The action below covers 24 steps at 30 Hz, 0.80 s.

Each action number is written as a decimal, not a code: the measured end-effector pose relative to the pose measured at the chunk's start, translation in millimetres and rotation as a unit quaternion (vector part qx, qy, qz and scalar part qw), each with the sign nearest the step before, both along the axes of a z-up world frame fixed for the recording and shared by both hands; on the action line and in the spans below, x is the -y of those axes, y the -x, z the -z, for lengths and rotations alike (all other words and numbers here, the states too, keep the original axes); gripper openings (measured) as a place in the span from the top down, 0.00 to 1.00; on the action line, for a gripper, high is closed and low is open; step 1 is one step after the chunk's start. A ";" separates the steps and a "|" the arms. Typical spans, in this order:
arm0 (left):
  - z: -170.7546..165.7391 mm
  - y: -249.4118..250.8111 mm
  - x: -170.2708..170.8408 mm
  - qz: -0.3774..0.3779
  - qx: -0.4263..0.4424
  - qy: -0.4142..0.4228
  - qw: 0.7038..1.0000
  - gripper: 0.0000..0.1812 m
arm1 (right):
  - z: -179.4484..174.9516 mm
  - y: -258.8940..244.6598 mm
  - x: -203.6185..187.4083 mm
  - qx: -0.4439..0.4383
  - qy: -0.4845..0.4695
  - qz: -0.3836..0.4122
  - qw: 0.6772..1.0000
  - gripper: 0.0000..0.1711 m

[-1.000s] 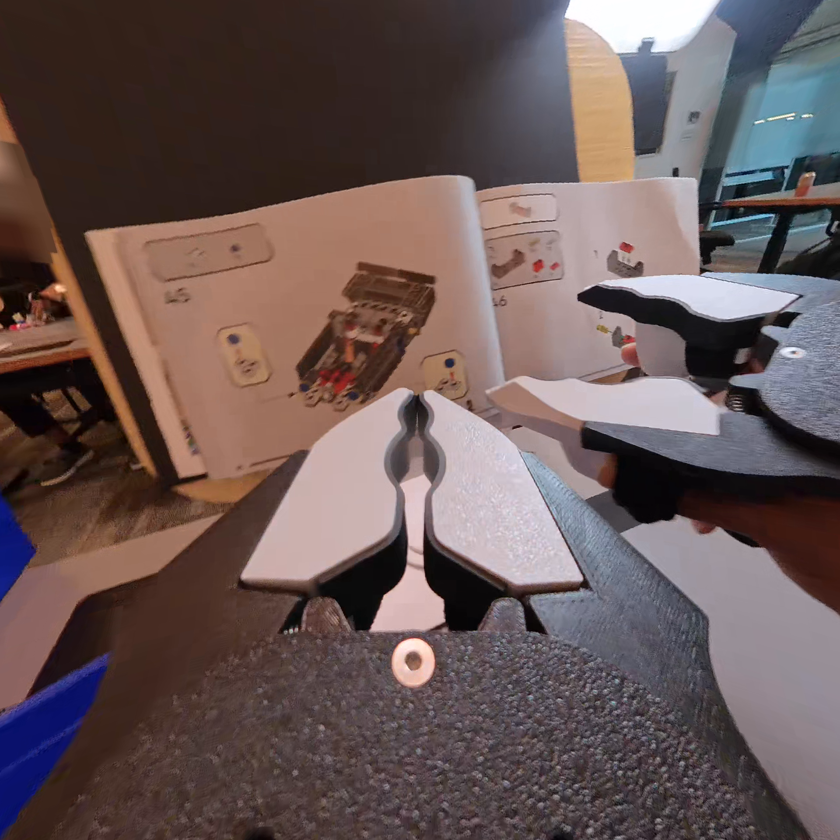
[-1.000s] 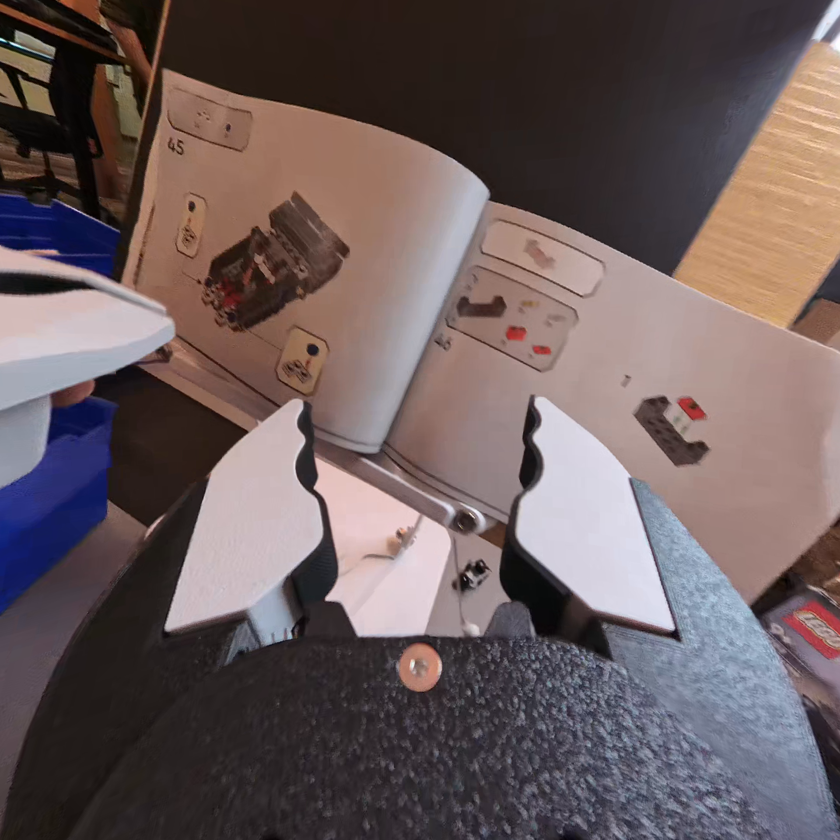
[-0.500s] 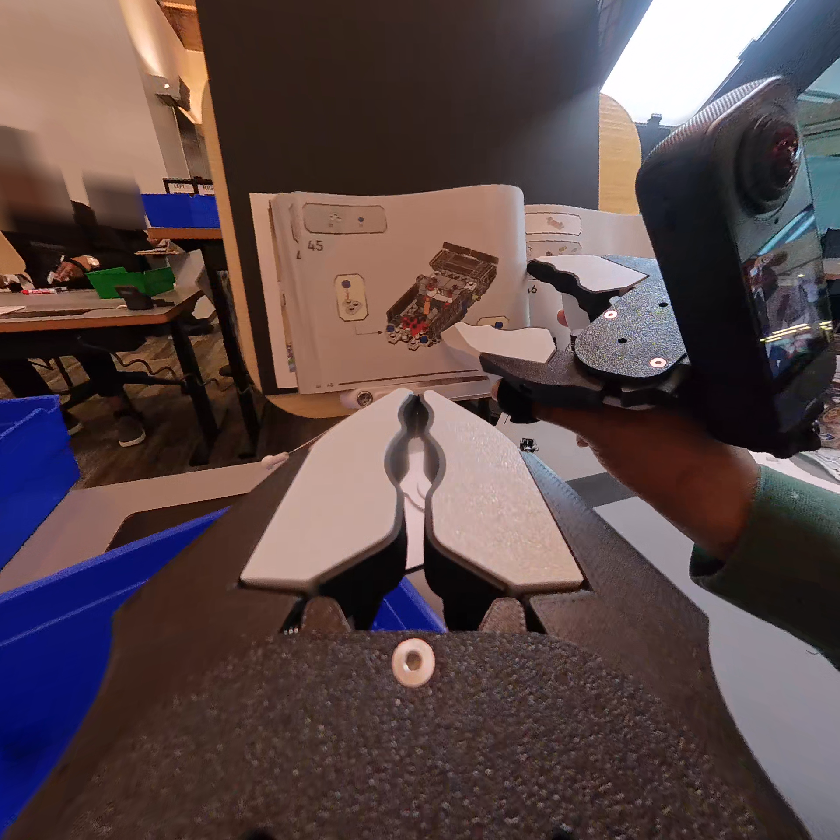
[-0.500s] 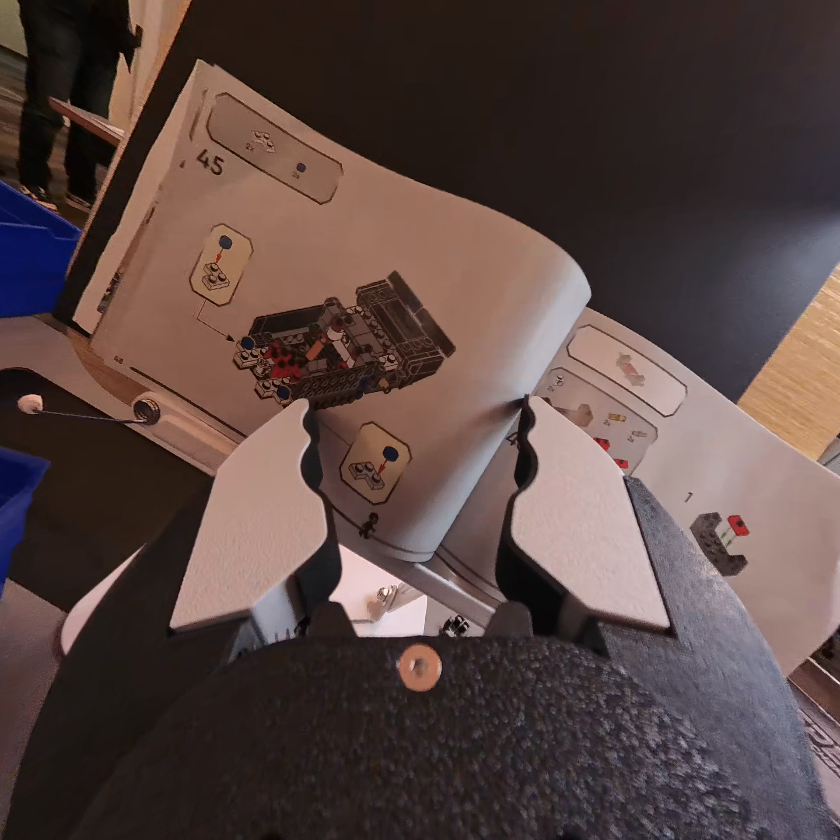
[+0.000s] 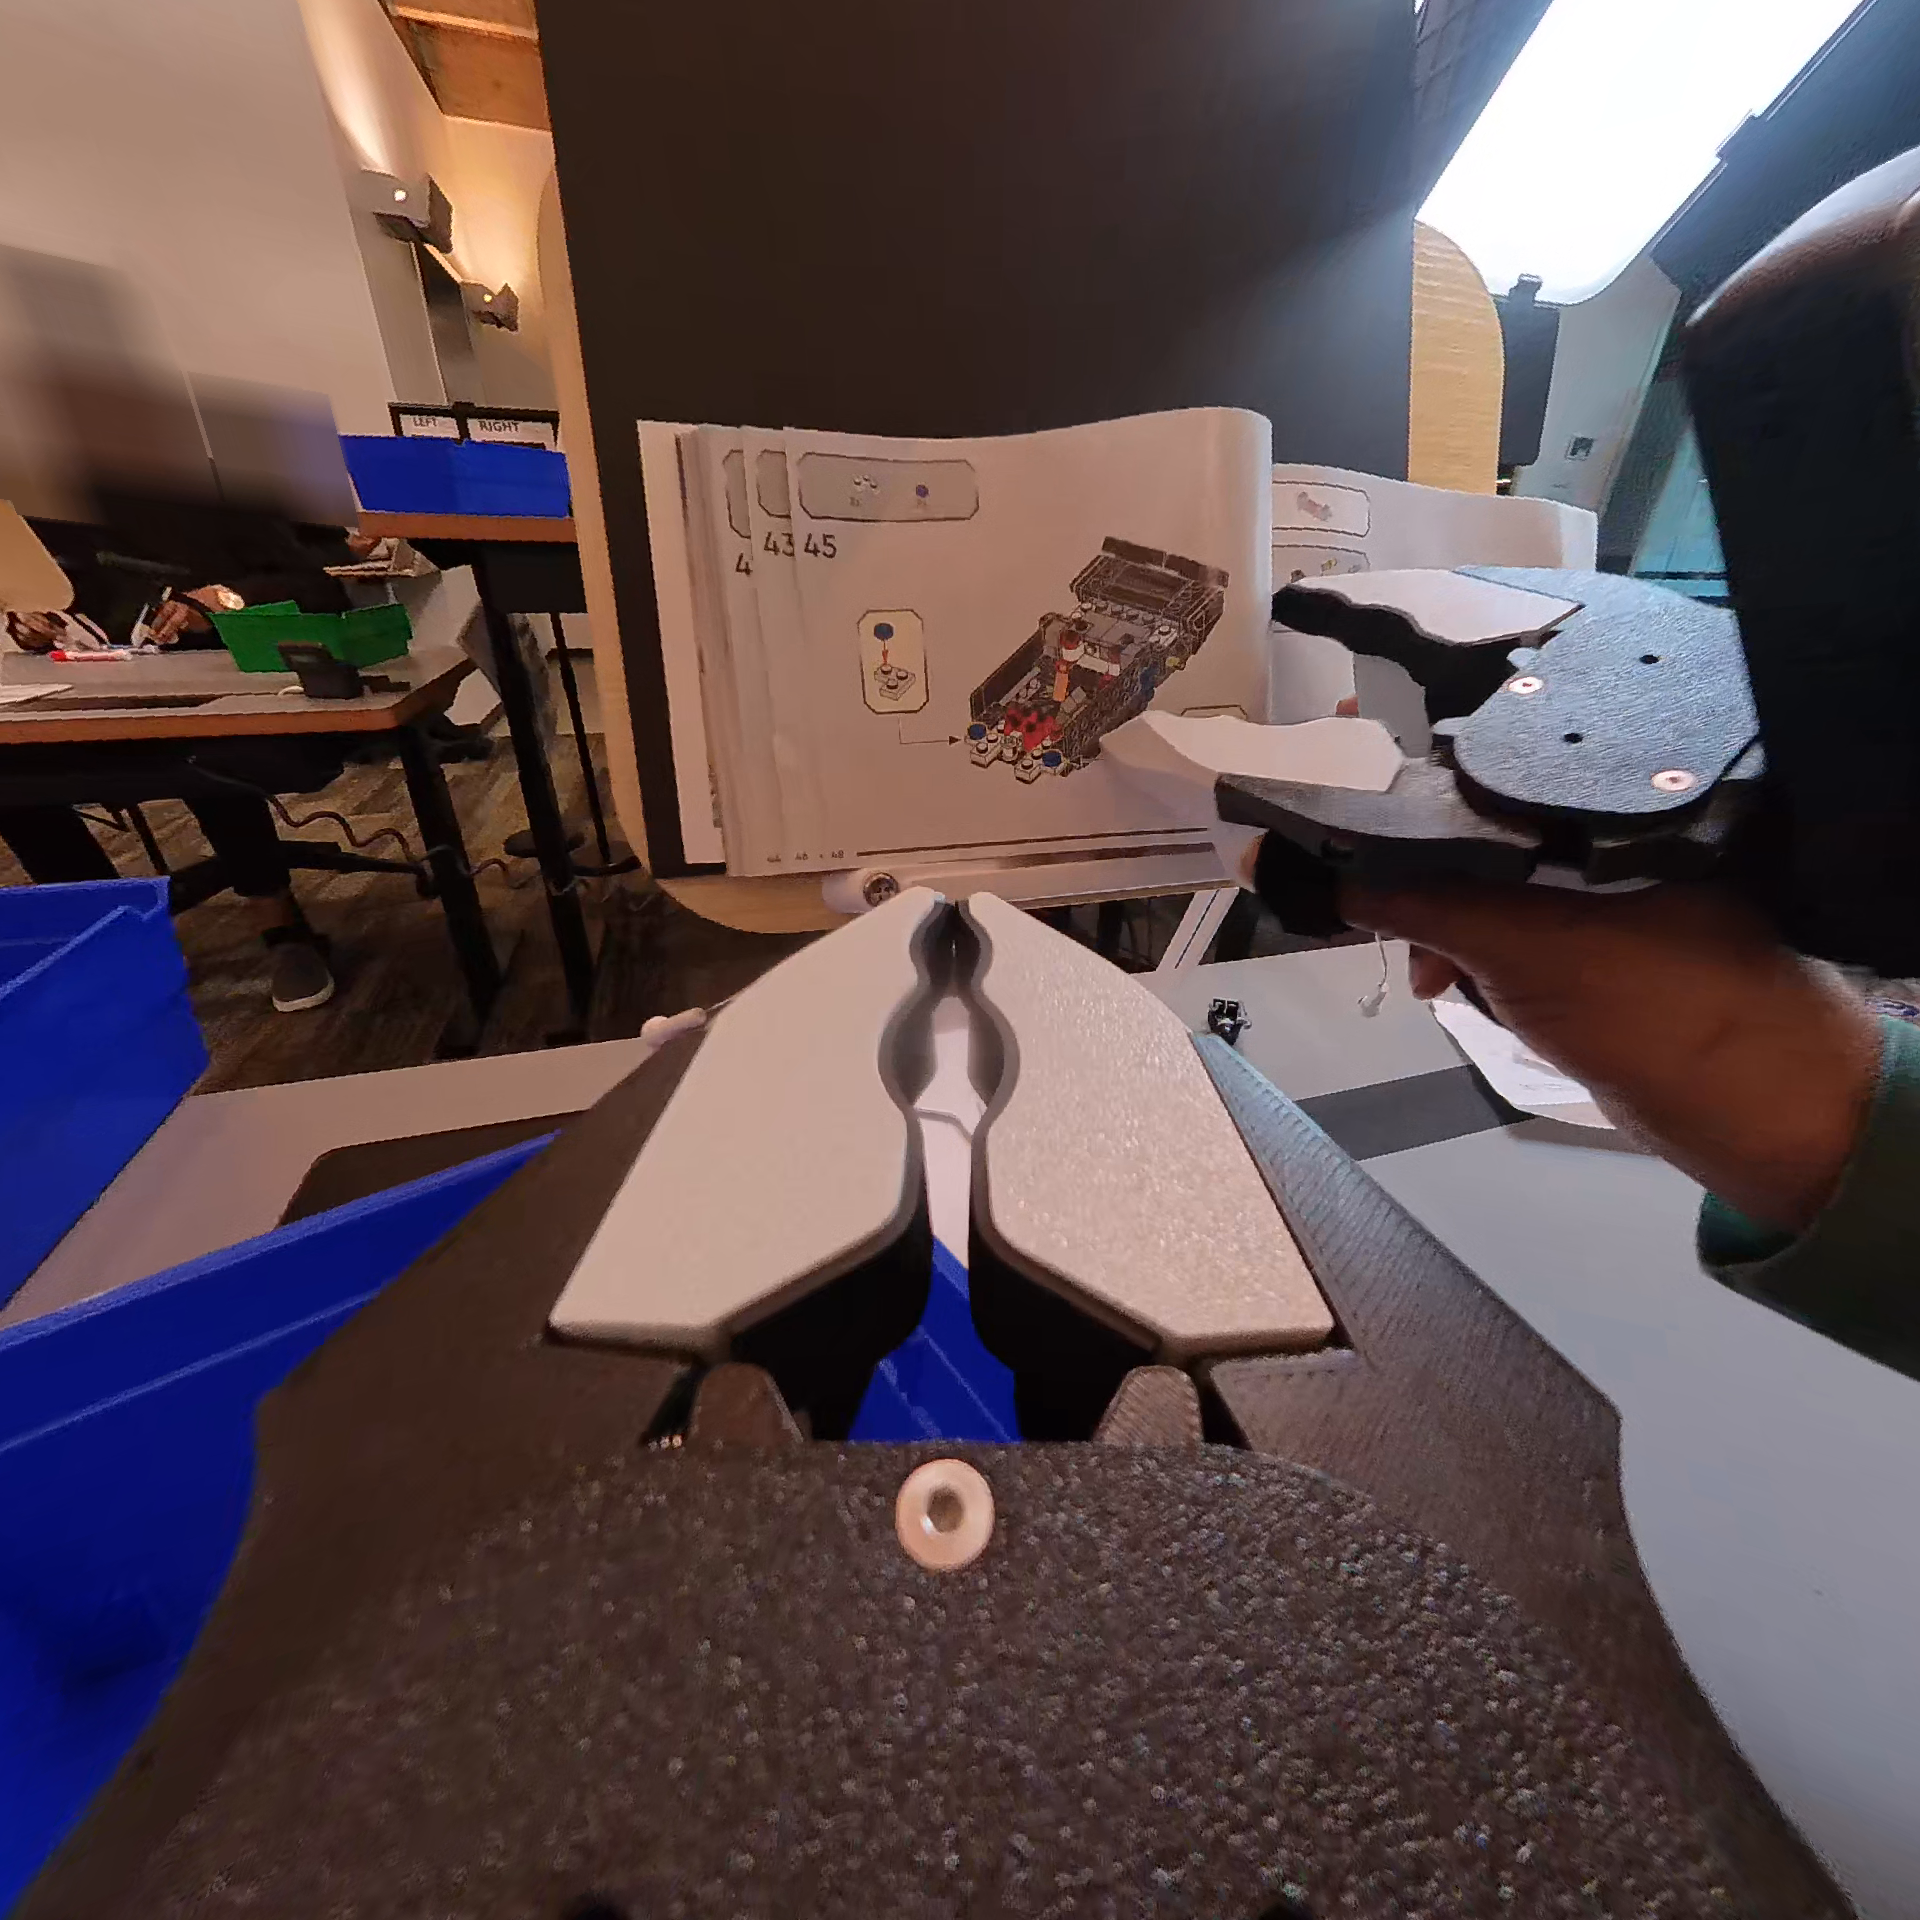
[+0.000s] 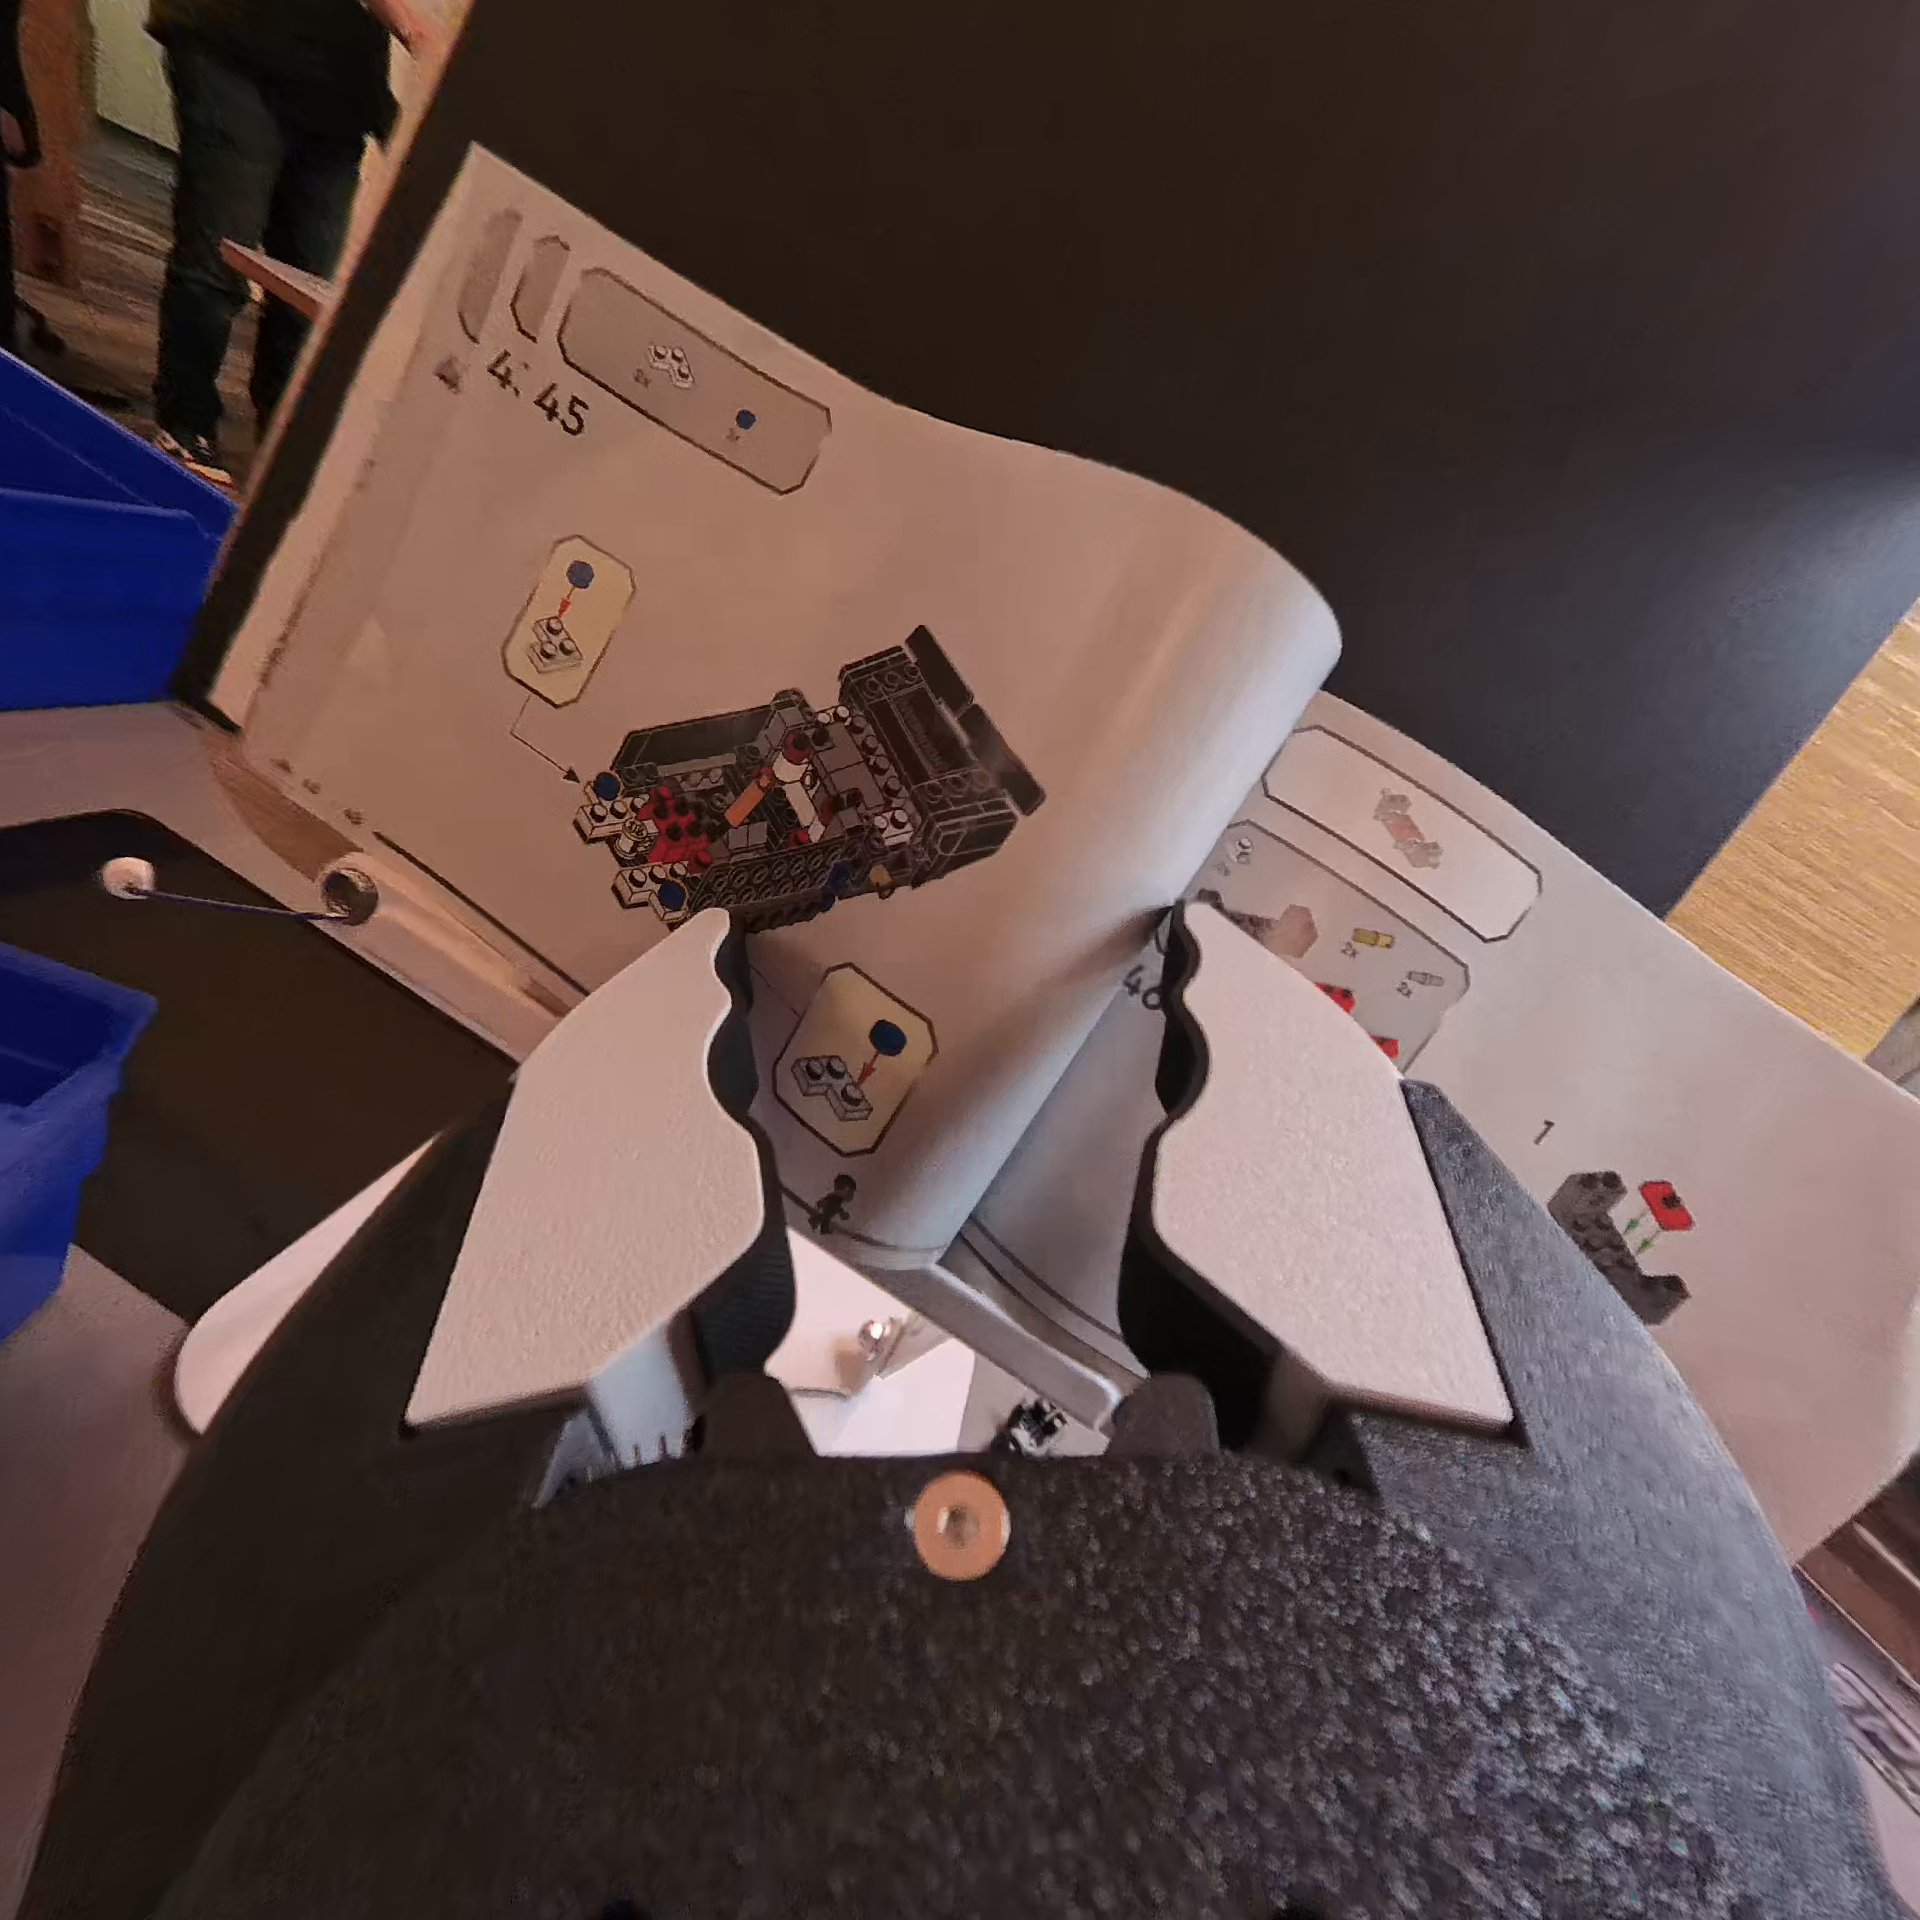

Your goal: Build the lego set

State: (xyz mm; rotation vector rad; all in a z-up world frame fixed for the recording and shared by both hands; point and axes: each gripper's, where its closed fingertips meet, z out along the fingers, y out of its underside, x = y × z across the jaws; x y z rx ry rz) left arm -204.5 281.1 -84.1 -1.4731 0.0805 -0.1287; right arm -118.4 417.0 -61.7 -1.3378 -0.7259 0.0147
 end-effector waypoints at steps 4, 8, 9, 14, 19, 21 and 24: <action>-6.0 5.9 5.0 -0.004 -0.015 -0.008 1.000 1.00 | -11.1 4.2 38.2 -0.021 0.033 -0.101 0.994 0.55; -22.7 9.1 14.9 -0.001 -0.023 -0.030 0.999 1.00 | -6.1 -1.1 105.7 0.010 0.079 -0.236 0.968 0.62; -29.0 8.6 18.4 -0.001 -0.028 -0.039 0.999 1.00 | -1.7 -7.2 121.3 0.020 0.088 -0.253 0.963 0.62; -55.4 -9.0 37.9 0.028 -0.055 -0.066 0.996 1.00 | 59.6 -44.0 224.7 0.129 0.187 -0.387 0.894 0.77; -60.6 -65.4 69.4 0.159 -0.099 -0.037 0.982 1.00 | 146.2 -93.4 308.3 0.291 0.252 -0.417 0.823 0.78; -49.3 -93.6 87.7 0.220 -0.113 -0.017 0.969 1.00 | 172.1 -105.5 319.1 0.335 0.245 -0.392 0.821 0.78; -15.2 -127.3 115.7 0.288 -0.123 0.020 0.950 1.00 | 190.3 -109.3 331.9 0.340 0.239 -0.388 0.823 0.82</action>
